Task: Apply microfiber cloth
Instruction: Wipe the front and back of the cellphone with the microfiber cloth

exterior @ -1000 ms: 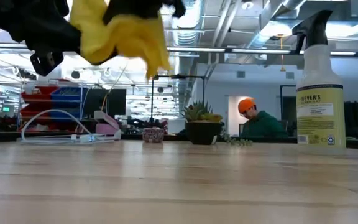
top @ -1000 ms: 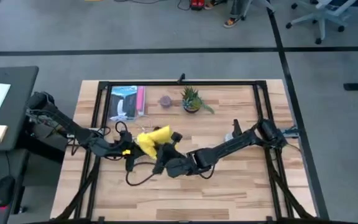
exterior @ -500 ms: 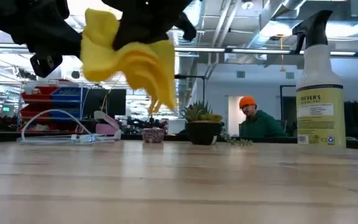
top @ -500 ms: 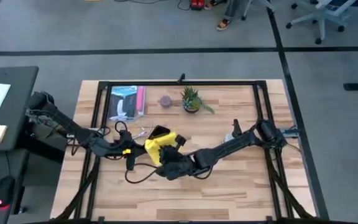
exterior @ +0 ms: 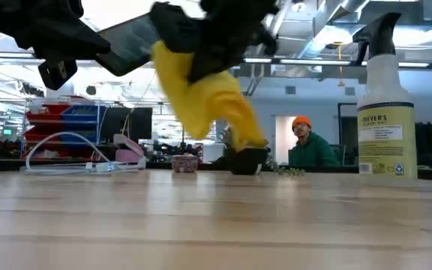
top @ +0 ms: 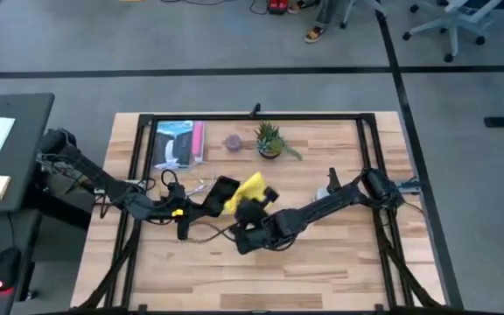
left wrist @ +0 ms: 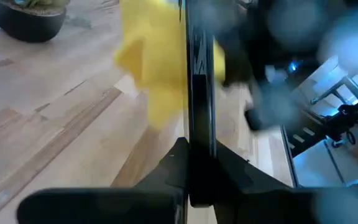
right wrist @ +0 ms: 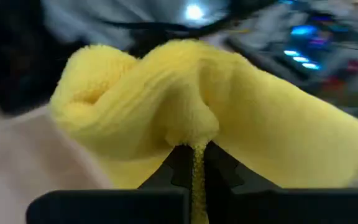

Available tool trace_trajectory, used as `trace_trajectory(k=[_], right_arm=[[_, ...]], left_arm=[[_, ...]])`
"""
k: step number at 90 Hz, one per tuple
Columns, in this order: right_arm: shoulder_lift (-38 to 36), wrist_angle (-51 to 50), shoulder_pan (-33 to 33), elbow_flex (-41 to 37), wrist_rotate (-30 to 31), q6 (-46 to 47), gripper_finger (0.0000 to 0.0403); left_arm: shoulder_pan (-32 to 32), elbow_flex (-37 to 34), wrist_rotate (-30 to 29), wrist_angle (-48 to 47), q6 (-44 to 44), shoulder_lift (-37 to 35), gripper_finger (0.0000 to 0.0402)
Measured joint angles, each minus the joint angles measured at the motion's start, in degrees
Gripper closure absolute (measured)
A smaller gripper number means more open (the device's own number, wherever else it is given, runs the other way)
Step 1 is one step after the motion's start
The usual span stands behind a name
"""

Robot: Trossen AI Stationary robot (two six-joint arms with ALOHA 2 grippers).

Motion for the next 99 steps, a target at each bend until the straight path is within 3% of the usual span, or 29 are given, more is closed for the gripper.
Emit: trace_trajectory(k=[11, 22, 38, 58, 73, 99], right_arm=[[-0.90, -10.16, 0.25, 0.02, -0.26, 2.58, 0.0403], [-1.43, -13.14, -0.74, -0.01, -4.83, -8.11, 0.0403], [-0.46, -1.80, -4.96, 0.01, -17.68, -28.83, 0.0403], [3.30, 10.44, -6.89, 0.02, -21.45, -52.33, 0.0403], [7.87, 15.43, -7.20, 0.04, -30.23, -54.26, 0.0397], [11.51, 17.64, -5.08, 0.01, -30.00, -52.33, 0.0359]], left_arm=[[0.00, 0.00, -0.07, -0.13, 0.06, 0.00, 0.0386], [0.00, 0.00, -0.14, -0.15, 0.68, 0.00, 0.0386], [-0.08, 0.00, -0.22, -0.45, 1.75, -1.24, 0.0386], [-2.57, 0.00, -0.35, -2.29, 5.29, -6.71, 0.0386], [-4.29, 0.00, -1.15, -6.72, 5.27, -10.27, 0.0386], [-4.66, 0.00, -1.95, -9.28, 4.99, -10.99, 0.0386]])
